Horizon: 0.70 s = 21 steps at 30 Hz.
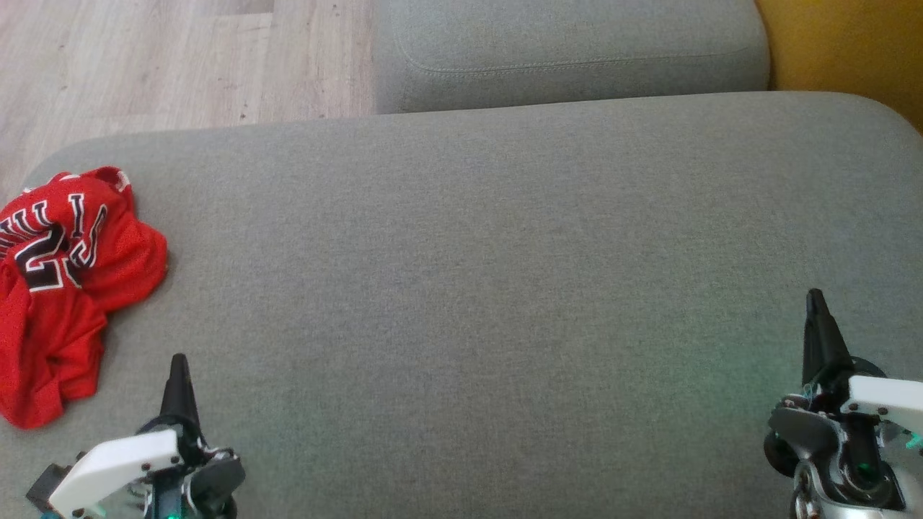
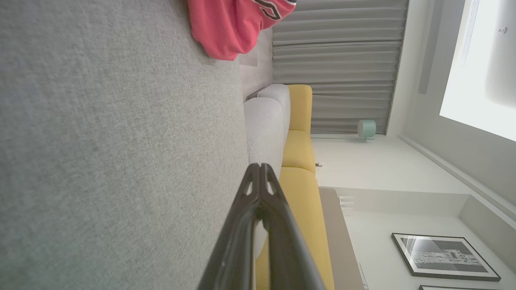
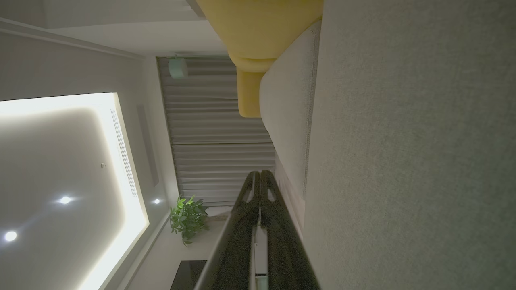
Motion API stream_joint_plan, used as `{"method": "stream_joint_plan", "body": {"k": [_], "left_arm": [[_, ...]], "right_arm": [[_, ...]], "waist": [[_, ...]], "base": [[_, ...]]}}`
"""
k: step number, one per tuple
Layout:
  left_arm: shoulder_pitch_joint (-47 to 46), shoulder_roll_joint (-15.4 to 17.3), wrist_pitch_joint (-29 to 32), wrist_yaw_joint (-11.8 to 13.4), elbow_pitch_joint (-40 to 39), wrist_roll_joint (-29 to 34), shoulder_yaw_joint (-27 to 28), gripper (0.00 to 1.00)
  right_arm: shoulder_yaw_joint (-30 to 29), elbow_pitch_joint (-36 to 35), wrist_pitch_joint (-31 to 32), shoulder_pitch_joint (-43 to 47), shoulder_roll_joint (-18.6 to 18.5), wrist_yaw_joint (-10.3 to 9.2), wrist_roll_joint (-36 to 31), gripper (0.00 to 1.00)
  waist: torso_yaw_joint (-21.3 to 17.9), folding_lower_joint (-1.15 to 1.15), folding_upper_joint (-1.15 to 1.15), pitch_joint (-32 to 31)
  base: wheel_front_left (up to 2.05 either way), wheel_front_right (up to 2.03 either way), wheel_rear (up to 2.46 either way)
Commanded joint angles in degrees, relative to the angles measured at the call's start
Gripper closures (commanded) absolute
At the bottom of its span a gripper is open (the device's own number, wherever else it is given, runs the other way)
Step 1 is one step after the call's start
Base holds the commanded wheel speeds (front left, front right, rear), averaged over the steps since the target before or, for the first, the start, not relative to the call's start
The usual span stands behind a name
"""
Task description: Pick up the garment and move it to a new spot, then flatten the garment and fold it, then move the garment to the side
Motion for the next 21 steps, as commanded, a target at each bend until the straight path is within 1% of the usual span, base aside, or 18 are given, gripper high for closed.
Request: {"method": "stream_joint_plan", "body": {"k": [1,21], "left_arm": [[-2.8,0.3,0.2,-0.4,-2.1,-0.3,2.3,1.0],[-2.8,0.3,0.2,-0.4,-2.1,-0.3,2.3,1.0]], "right_arm": [[1.2,-2.2,0.3,-1.2,-0.3,0.2,0.4,1.0],[1.2,-2.2,0.3,-1.2,-0.3,0.2,0.4,1.0]], "waist": [[0.0,0.0,0.0,0.0],[0.0,0.0,0.0,0.0]], "base": [[0.0,0.0,0.0],[0.0,0.0,0.0]]}}
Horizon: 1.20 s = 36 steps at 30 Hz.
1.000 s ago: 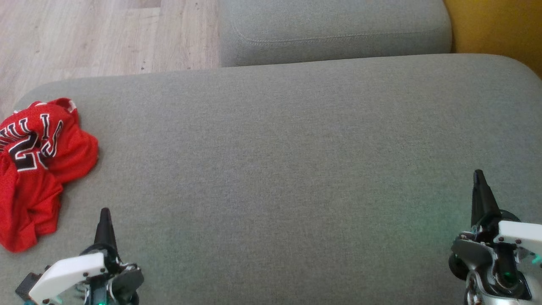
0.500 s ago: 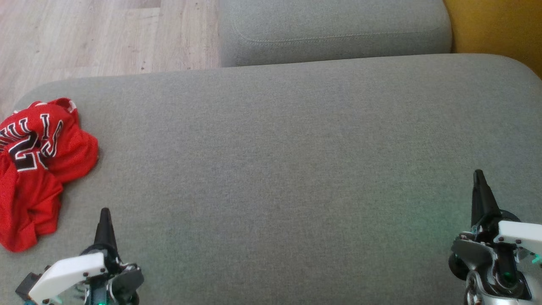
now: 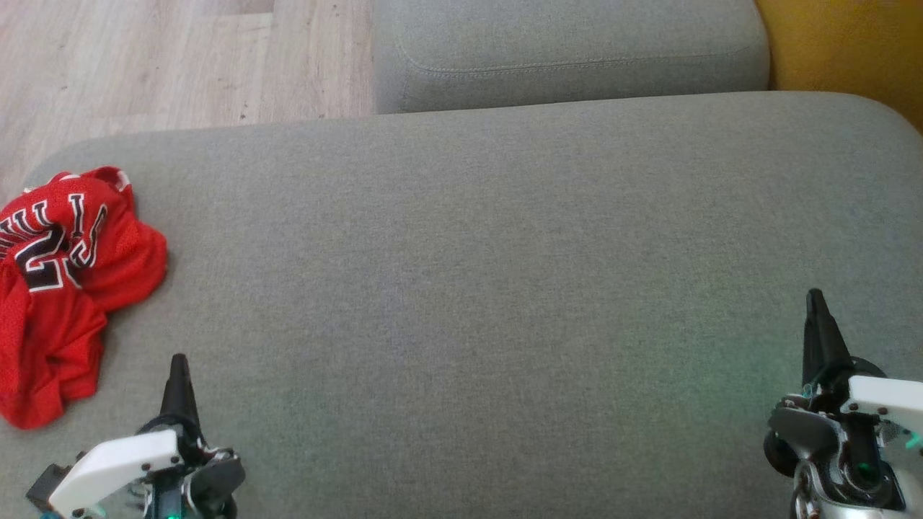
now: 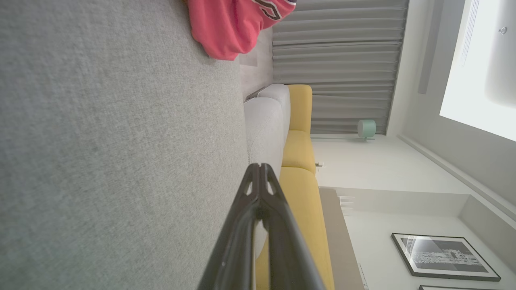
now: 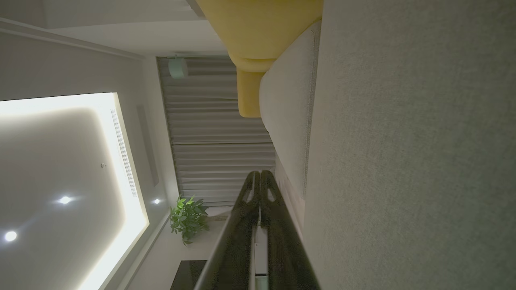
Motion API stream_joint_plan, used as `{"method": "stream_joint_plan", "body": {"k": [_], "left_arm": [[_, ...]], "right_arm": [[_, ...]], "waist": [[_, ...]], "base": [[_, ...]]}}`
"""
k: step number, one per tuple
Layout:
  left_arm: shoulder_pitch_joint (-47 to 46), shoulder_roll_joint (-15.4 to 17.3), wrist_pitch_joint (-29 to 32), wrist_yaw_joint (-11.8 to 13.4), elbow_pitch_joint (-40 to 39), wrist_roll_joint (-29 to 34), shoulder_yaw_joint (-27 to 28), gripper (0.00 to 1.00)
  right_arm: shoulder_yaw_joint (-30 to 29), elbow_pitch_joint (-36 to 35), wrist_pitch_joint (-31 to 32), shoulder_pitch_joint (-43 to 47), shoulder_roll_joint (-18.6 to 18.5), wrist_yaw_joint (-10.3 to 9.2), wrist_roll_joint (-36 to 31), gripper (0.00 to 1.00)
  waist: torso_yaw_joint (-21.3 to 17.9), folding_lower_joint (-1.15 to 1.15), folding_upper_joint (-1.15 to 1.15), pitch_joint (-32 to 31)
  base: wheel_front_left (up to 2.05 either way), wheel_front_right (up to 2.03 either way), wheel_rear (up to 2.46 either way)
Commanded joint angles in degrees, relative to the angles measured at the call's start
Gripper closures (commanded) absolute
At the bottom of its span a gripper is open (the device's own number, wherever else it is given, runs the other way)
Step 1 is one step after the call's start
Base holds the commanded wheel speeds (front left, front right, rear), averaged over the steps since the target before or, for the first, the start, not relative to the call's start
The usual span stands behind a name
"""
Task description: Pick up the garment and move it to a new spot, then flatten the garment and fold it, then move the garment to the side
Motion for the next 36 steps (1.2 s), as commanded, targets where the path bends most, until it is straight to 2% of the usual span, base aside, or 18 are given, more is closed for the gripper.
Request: {"method": "stream_joint_plan", "body": {"k": [1,36], "left_arm": [[-2.8,0.3,0.2,-0.4,-2.1,-0.3,2.3,1.0],[-2.8,0.3,0.2,-0.4,-2.1,-0.3,2.3,1.0]], "right_arm": [[1.2,-2.2,0.3,-1.2,-0.3,0.2,0.4,1.0],[1.2,-2.2,0.3,-1.2,-0.3,0.2,0.4,1.0]], "waist": [[0.0,0.0,0.0,0.0],[0.0,0.0,0.0,0.0]], "base": [[0.0,0.0,0.0],[0.0,0.0,0.0]]}}
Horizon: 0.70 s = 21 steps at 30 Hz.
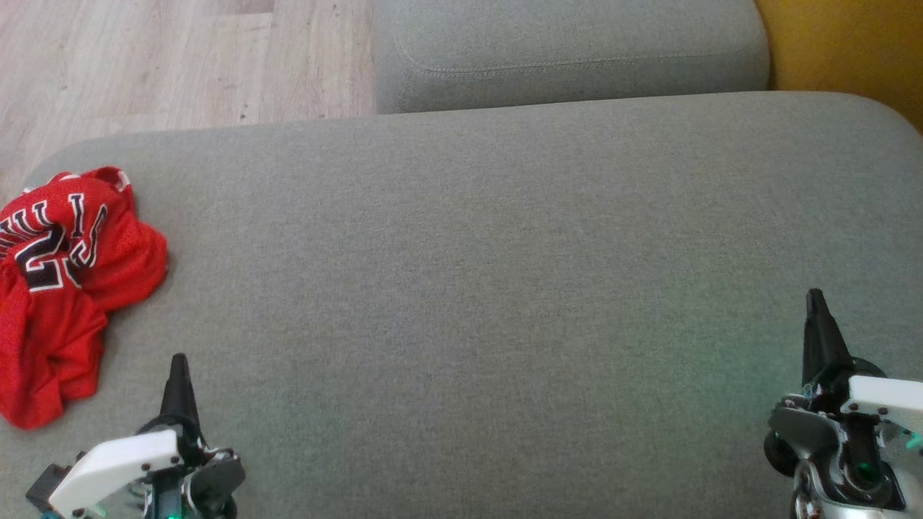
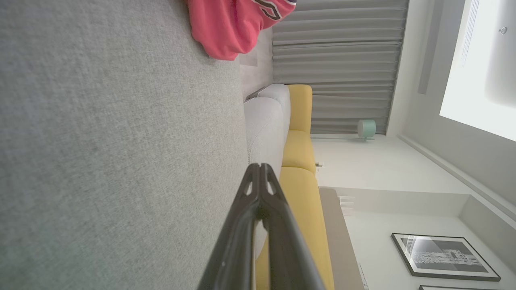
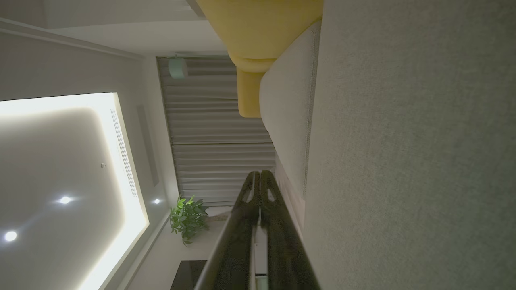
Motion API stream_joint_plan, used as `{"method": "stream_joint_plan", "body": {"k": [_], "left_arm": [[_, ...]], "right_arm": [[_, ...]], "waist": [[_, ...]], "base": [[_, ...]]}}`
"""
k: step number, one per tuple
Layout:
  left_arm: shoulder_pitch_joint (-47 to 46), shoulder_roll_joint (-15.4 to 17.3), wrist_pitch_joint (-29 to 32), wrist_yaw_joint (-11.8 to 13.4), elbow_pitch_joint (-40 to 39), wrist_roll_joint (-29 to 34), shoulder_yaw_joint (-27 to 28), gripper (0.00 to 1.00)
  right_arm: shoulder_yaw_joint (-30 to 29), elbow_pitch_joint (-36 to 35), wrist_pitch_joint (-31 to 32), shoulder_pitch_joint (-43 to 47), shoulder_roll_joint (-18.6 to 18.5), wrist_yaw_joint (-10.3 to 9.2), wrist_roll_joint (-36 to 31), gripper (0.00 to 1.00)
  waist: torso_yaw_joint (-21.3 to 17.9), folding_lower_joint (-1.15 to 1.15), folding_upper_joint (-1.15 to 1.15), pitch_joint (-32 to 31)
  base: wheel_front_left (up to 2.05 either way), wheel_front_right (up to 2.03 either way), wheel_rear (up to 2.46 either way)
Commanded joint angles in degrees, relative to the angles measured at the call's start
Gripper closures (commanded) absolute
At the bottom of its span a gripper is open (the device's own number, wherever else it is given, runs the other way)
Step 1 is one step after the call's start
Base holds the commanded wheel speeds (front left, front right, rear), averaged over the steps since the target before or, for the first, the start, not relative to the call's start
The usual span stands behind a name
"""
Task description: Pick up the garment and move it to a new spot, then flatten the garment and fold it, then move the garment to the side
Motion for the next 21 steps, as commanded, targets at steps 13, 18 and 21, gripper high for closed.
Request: {"method": "stream_joint_plan", "body": {"k": [13,18,21], "left_arm": [[-2.8,0.3,0.2,-0.4,-2.1,-0.3,2.3,1.0],[-2.8,0.3,0.2,-0.4,-2.1,-0.3,2.3,1.0],[-2.8,0.3,0.2,-0.4,-2.1,-0.3,2.3,1.0]], "right_arm": [[1.2,-2.2,0.3,-1.2,-0.3,0.2,0.4,1.0],[1.2,-2.2,0.3,-1.2,-0.3,0.2,0.4,1.0],[1.2,-2.2,0.3,-1.2,-0.3,0.2,0.4,1.0]], "waist": [[0.0,0.0,0.0,0.0],[0.0,0.0,0.0,0.0],[0.0,0.0,0.0,0.0]], "base": [[0.0,0.0,0.0],[0.0,0.0,0.0],[0.0,0.0,0.0]]}}
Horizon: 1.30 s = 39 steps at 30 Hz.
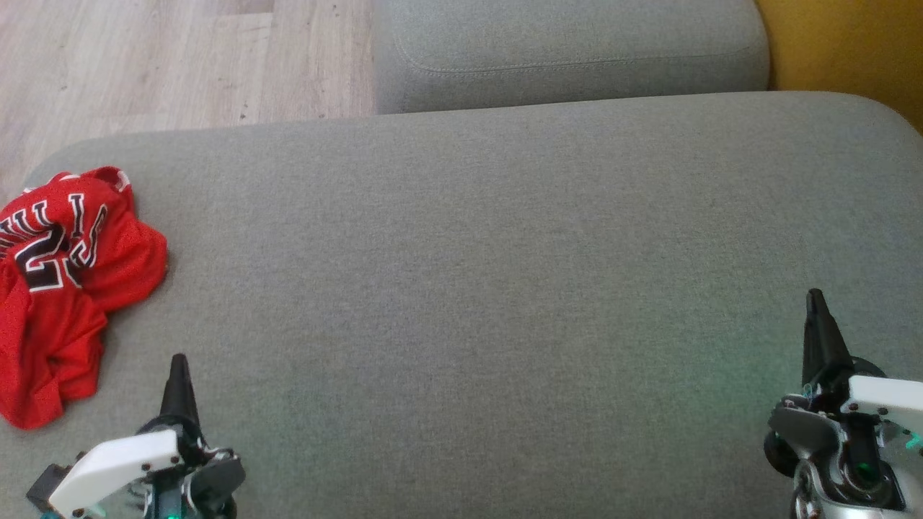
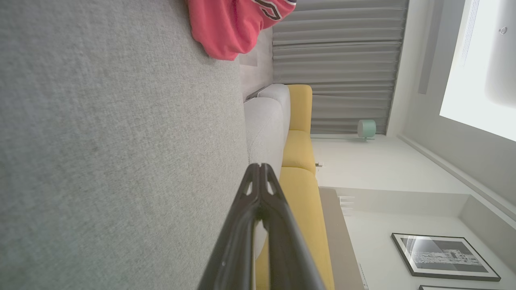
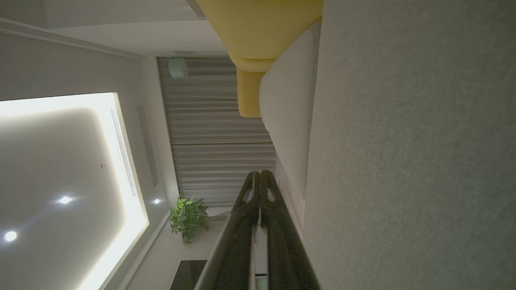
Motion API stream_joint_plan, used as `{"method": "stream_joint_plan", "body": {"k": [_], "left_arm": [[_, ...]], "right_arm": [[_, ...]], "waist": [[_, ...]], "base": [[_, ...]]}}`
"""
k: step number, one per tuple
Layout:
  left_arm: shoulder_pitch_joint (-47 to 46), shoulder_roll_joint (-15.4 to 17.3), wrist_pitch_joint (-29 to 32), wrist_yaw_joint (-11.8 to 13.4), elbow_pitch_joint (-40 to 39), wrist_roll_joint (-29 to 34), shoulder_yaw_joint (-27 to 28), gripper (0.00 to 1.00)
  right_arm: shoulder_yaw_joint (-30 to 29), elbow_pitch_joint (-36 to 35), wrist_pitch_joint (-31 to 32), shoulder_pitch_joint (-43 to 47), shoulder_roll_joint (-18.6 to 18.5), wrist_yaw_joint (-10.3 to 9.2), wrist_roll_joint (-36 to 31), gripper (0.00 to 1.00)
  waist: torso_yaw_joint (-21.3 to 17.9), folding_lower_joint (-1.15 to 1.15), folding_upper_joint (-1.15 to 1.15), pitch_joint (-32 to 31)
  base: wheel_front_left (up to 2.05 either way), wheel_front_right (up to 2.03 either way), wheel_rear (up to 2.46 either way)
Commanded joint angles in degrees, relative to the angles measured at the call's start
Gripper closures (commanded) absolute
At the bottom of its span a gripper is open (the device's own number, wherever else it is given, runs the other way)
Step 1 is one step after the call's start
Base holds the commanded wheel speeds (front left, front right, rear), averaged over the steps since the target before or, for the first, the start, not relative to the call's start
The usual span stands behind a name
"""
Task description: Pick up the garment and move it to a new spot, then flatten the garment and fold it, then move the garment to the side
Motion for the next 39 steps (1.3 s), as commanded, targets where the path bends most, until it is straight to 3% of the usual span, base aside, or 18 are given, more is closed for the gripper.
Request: {"method": "stream_joint_plan", "body": {"k": [1,39], "left_arm": [[-2.8,0.3,0.2,-0.4,-2.1,-0.3,2.3,1.0],[-2.8,0.3,0.2,-0.4,-2.1,-0.3,2.3,1.0]], "right_arm": [[1.2,-2.2,0.3,-1.2,-0.3,0.2,0.4,1.0],[1.2,-2.2,0.3,-1.2,-0.3,0.2,0.4,1.0]], "waist": [[0.0,0.0,0.0,0.0],[0.0,0.0,0.0,0.0]], "base": [[0.0,0.0,0.0],[0.0,0.0,0.0]]}}
